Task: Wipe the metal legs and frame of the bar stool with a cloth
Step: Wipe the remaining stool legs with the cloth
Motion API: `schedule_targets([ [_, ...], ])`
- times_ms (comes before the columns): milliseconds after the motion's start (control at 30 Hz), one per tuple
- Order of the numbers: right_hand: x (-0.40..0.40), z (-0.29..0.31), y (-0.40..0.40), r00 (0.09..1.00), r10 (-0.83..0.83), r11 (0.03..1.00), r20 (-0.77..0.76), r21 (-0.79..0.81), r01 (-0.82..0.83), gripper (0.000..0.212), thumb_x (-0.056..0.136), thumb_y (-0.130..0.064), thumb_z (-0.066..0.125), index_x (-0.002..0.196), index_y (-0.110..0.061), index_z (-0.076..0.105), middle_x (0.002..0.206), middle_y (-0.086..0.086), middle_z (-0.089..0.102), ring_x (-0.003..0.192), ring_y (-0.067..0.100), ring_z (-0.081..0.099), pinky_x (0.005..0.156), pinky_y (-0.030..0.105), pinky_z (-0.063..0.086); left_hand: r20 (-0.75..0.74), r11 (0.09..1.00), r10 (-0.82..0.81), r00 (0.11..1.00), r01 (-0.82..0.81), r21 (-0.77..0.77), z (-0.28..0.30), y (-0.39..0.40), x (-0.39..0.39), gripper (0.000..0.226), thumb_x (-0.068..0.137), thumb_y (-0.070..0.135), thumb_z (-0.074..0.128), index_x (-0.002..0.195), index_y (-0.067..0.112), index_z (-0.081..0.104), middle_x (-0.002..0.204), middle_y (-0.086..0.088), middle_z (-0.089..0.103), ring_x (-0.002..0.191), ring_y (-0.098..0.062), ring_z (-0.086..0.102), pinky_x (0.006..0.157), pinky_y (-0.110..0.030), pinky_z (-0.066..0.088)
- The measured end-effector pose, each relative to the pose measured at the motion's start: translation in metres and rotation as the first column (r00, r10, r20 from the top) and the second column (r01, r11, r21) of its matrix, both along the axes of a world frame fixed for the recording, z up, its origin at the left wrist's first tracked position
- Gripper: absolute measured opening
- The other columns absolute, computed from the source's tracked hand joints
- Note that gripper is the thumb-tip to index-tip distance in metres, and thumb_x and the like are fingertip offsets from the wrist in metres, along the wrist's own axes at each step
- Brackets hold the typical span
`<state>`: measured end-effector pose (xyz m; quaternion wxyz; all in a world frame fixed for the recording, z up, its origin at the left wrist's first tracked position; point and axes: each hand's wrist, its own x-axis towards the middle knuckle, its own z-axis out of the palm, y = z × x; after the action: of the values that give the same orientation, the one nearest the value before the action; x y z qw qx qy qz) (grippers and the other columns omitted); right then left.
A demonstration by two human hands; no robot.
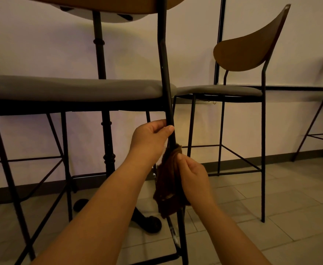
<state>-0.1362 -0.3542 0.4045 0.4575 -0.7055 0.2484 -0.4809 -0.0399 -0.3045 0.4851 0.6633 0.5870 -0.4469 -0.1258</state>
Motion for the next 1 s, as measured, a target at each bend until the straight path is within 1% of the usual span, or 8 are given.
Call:
schedule_targets([
  [133,0.002,0.000,0.003,0.998,-0.060,0.991,-0.036,-0.125,0.055,0.017,0.098,-0.036,0.046,0.103,-0.040,0.061,0.087,-0.014,0.067,0.083,-0.001,0.064,0.066,0.014,0.053,0.003,1.000,-0.025,1.000,0.025,0.004,0.001,0.000,0.003,0.030,0.091,0.023,0.060,0.121,0.017,0.063,0.116,0.000,0.068,0.109,-0.011,0.058,0.064,-0.005,0.033],
  [267,0.013,0.008,0.006,0.964,-0.263,0.924,-0.042,-0.298,0.239,0.022,0.100,-0.039,0.041,0.113,-0.036,0.058,0.091,-0.015,0.064,0.084,0.002,0.062,0.073,0.024,0.055,-0.002,0.999,-0.039,0.999,0.039,-0.010,0.000,-0.001,0.004,0.034,0.089,0.020,0.064,0.122,0.013,0.061,0.109,0.001,0.068,0.090,-0.004,0.062,0.050,0.004,0.039],
  [433,0.023,0.007,0.009,0.858,-0.494,0.801,-0.141,-0.457,0.386,0.025,0.100,-0.041,0.033,0.114,-0.030,0.050,0.080,-0.015,0.055,0.069,0.005,0.057,0.060,0.024,0.049,0.005,0.999,-0.044,0.999,0.044,0.000,0.003,-0.002,0.006,0.032,0.087,0.017,0.066,0.118,0.010,0.064,0.107,-0.003,0.069,0.083,-0.002,0.062,0.044,0.007,0.033],
  [600,0.036,0.015,0.010,0.795,-0.592,0.745,-0.135,-0.468,0.475,0.026,0.100,-0.043,0.032,0.108,-0.024,0.048,0.082,-0.010,0.056,0.065,0.008,0.054,0.050,0.020,0.037,0.058,0.998,-0.024,0.998,0.020,0.063,0.007,-0.001,0.010,0.031,0.086,0.023,0.067,0.117,0.016,0.065,0.093,0.013,0.065,0.079,0.001,0.057,0.049,-0.001,0.039],
  [733,0.040,0.015,0.010,0.790,-0.595,0.751,-0.147,-0.452,0.481,0.019,0.100,-0.043,0.031,0.097,-0.027,0.041,0.070,-0.012,0.049,0.054,0.001,0.044,0.045,0.018,0.024,0.066,0.998,-0.016,0.998,0.012,0.065,0.007,-0.004,0.012,0.030,0.086,0.022,0.068,0.115,0.017,0.065,0.075,0.023,0.053,0.064,0.009,0.047,0.041,0.005,0.035],
  [833,0.034,0.008,0.007,0.852,-0.505,0.802,-0.138,-0.441,0.404,0.013,0.100,-0.041,0.033,0.092,-0.031,0.036,0.065,-0.013,0.049,0.052,0.000,0.047,0.045,0.016,0.028,0.078,0.998,-0.021,0.997,0.016,0.065,0.005,-0.004,0.010,0.032,0.087,0.023,0.067,0.118,0.016,0.064,0.078,0.022,0.054,0.067,0.009,0.047,0.044,0.005,0.037],
  [933,0.022,0.004,0.000,0.981,-0.188,0.947,-0.044,-0.274,0.169,0.018,0.101,-0.036,0.037,0.093,-0.027,0.051,0.072,-0.010,0.058,0.061,0.004,0.058,0.054,0.017,0.043,0.097,0.997,-0.025,0.995,0.018,0.078,0.004,-0.001,0.009,0.032,0.088,0.025,0.065,0.119,0.018,0.063,0.086,0.018,0.056,0.071,0.009,0.048,0.048,-0.001,0.038],
  [1000,0.014,0.005,-0.005,0.998,0.067,0.994,0.015,-0.089,-0.065,0.025,0.101,-0.037,0.037,0.094,-0.027,0.060,0.080,-0.008,0.065,0.074,0.002,0.064,0.064,0.019,0.051,0.097,0.997,-0.030,0.995,0.022,0.080,0.004,0.000,0.008,0.032,0.090,0.026,0.063,0.121,0.018,0.062,0.096,0.016,0.060,0.077,0.005,0.052,0.051,-0.001,0.036],
])
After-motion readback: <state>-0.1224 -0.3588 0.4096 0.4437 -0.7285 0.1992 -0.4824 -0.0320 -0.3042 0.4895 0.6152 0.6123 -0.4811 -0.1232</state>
